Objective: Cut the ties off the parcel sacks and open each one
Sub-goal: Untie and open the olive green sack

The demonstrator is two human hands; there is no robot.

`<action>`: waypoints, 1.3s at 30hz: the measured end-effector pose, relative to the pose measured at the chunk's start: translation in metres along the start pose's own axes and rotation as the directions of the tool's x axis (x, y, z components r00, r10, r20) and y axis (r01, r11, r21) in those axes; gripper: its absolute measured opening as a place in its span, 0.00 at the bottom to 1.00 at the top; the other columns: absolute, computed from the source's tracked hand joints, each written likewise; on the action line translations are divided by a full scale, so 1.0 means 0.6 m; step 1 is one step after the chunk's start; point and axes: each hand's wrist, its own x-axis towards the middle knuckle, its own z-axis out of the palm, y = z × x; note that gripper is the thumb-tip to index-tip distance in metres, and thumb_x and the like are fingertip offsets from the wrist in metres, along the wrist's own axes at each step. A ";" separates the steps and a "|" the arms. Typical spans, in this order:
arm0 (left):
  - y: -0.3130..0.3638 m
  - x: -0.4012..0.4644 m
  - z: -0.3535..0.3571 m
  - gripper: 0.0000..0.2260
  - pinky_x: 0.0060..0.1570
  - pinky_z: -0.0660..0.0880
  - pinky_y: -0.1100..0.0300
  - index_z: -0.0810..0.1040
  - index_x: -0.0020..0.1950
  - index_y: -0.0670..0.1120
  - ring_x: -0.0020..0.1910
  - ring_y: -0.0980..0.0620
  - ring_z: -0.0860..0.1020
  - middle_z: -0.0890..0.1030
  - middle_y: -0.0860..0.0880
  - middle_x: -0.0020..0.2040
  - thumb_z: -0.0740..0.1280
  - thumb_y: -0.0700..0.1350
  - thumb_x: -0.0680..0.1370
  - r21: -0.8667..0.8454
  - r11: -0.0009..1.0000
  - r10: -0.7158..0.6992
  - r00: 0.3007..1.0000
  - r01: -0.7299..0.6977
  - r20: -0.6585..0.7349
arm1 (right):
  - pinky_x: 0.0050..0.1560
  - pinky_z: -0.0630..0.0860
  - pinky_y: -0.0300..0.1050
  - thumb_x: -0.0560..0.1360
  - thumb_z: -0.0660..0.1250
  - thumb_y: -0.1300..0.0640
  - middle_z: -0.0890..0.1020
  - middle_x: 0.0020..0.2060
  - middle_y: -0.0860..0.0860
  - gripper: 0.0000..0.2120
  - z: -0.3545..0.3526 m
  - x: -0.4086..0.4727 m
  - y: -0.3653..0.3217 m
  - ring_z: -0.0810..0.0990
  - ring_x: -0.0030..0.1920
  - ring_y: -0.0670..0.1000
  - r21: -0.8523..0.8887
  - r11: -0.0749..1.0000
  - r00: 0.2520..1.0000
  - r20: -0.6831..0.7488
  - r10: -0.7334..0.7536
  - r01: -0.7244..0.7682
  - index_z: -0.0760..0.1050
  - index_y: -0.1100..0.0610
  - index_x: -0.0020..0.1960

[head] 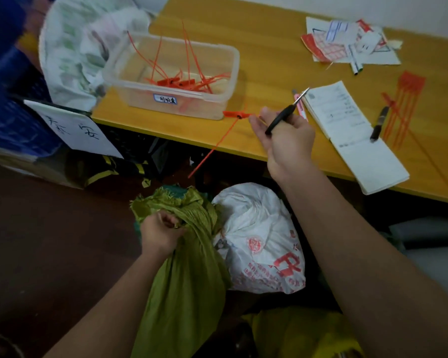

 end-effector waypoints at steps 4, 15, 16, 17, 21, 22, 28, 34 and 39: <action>0.005 0.013 -0.005 0.11 0.30 0.73 0.59 0.75 0.35 0.41 0.30 0.49 0.75 0.79 0.42 0.34 0.78 0.36 0.66 -0.023 1.000 0.006 1.000 -0.005 0.002 | 0.41 0.84 0.47 0.73 0.68 0.73 0.78 0.41 0.59 0.07 0.084 0.027 -0.018 0.82 0.29 0.51 0.085 0.996 1.000 -0.014 0.019 -0.017 0.73 0.65 0.46; 0.011 0.029 -0.009 0.13 0.27 0.71 0.61 0.74 0.35 0.42 0.27 0.52 0.72 0.76 0.46 0.31 0.79 0.36 0.66 -0.026 1.000 0.002 0.999 -0.001 0.042 | 0.29 0.75 0.37 0.74 0.73 0.55 0.85 0.40 0.52 0.07 0.104 0.085 0.020 0.81 0.32 0.46 -0.399 0.917 0.995 -0.092 -0.027 -0.011 0.78 0.57 0.41; 0.012 0.029 -0.007 0.13 0.27 0.70 0.61 0.74 0.34 0.43 0.27 0.52 0.72 0.76 0.47 0.30 0.79 0.36 0.65 -0.027 1.000 0.006 0.999 -0.005 0.040 | 0.28 0.70 0.36 0.75 0.72 0.50 0.85 0.39 0.50 0.10 0.088 0.092 0.026 0.79 0.32 0.44 -0.532 0.847 0.989 -0.125 -0.076 -0.002 0.78 0.55 0.41; 0.012 0.030 -0.005 0.13 0.27 0.71 0.61 0.74 0.34 0.43 0.27 0.52 0.72 0.76 0.47 0.30 0.79 0.36 0.65 -0.027 1.000 0.007 0.999 -0.006 0.040 | 0.28 0.68 0.37 0.75 0.70 0.46 0.85 0.39 0.49 0.11 0.070 0.100 0.032 0.78 0.33 0.43 -0.635 0.772 0.984 -0.142 -0.112 -0.004 0.79 0.54 0.42; 0.010 0.032 0.007 0.12 0.30 0.74 0.56 0.76 0.36 0.40 0.29 0.48 0.74 0.80 0.39 0.35 0.79 0.36 0.66 -0.037 0.999 -0.009 0.999 0.011 0.033 | 0.22 0.61 0.40 0.74 0.71 0.46 0.74 0.28 0.48 0.17 -0.002 0.121 0.048 0.72 0.27 0.46 -0.907 0.420 0.985 -0.051 -0.168 0.025 0.74 0.55 0.34; 0.009 0.031 0.010 0.12 0.30 0.74 0.56 0.76 0.36 0.40 0.29 0.48 0.74 0.80 0.38 0.36 0.79 0.36 0.66 -0.040 0.999 -0.011 1.000 0.012 0.027 | 0.22 0.60 0.40 0.73 0.73 0.47 0.71 0.26 0.48 0.19 -0.018 0.124 0.050 0.70 0.26 0.46 -0.943 0.327 0.982 -0.007 -0.190 0.057 0.70 0.54 0.30; 0.005 0.024 0.027 0.12 0.32 0.76 0.53 0.75 0.35 0.42 0.30 0.47 0.75 0.81 0.38 0.36 0.78 0.36 0.66 -0.039 0.999 -0.029 1.000 0.029 0.011 | 0.28 0.70 0.37 0.70 0.77 0.50 0.82 0.35 0.55 0.15 -0.060 0.143 0.039 0.82 0.36 0.52 -0.980 0.150 0.962 0.088 -0.259 0.130 0.75 0.59 0.38; 0.000 0.016 0.039 0.11 0.30 0.76 0.54 0.75 0.35 0.41 0.28 0.47 0.75 0.81 0.38 0.36 0.78 0.36 0.67 -0.056 0.997 -0.046 0.999 0.046 0.011 | 0.32 0.75 0.41 0.70 0.77 0.52 0.83 0.39 0.57 0.14 -0.067 0.147 0.036 0.83 0.37 0.51 -0.980 0.086 0.956 0.152 -0.251 0.178 0.75 0.61 0.42; -0.007 0.005 0.041 0.11 0.30 0.75 0.55 0.75 0.36 0.42 0.28 0.48 0.74 0.80 0.39 0.35 0.78 0.36 0.67 -0.084 0.995 -0.057 0.998 0.055 -0.011 | 0.43 0.81 0.52 0.68 0.78 0.55 0.82 0.42 0.58 0.17 -0.073 0.127 0.043 0.84 0.42 0.55 -0.953 0.181 0.937 0.182 -0.298 0.242 0.76 0.63 0.48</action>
